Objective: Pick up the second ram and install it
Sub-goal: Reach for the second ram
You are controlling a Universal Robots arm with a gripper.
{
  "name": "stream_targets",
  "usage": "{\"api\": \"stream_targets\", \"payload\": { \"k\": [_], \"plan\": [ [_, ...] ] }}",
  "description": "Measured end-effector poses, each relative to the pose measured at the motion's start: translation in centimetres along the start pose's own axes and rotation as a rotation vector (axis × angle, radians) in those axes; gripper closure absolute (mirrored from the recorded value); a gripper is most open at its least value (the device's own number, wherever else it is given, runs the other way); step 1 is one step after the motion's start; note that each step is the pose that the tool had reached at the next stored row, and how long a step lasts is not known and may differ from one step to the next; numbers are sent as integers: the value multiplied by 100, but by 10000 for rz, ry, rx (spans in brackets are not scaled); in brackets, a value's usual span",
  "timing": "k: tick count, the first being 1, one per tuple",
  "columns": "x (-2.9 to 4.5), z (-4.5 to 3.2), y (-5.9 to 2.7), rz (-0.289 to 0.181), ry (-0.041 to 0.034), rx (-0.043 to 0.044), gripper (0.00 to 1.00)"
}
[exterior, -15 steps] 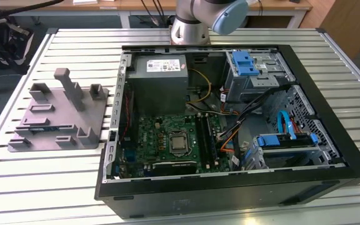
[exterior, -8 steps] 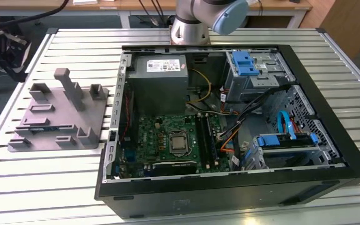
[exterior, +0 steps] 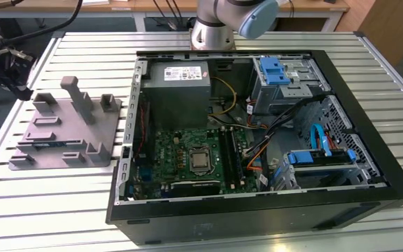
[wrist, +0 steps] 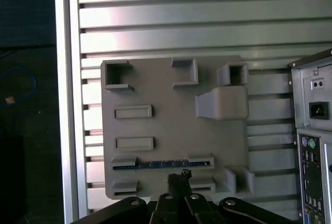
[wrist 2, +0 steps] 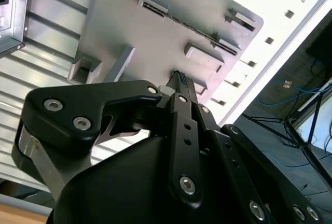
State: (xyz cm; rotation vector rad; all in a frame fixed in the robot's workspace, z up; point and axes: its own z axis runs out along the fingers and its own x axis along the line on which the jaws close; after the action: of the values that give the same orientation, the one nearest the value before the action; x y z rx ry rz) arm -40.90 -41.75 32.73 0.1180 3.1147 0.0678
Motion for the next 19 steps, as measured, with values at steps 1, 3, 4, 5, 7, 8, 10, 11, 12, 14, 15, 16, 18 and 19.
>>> {"api": "stream_targets", "payload": {
  "k": [1,3,4,5,7,8,10,11,12,14,15,16,18,19],
  "plan": [
    [0,17,-8,0,1,1,90],
    [0,50,-22,-1,2,1,90],
    [1,65,-28,-1,1,1,90],
    [1,81,-34,-2,2,2,90],
    [1,114,-44,-2,2,1,90],
    [1,131,-48,-2,3,2,90],
    [2,167,-57,-4,4,2,90],
    [2,184,-60,-4,5,2,90],
    [2,202,-63,-4,5,2,90],
    [2,239,-71,-4,5,2,90],
    [2,256,-75,-4,6,2,90],
    [2,274,-79,-4,7,2,90],
    [3,311,-87,-4,8,2,90],
    [3,329,-90,-3,8,2,90]
  ]
}}
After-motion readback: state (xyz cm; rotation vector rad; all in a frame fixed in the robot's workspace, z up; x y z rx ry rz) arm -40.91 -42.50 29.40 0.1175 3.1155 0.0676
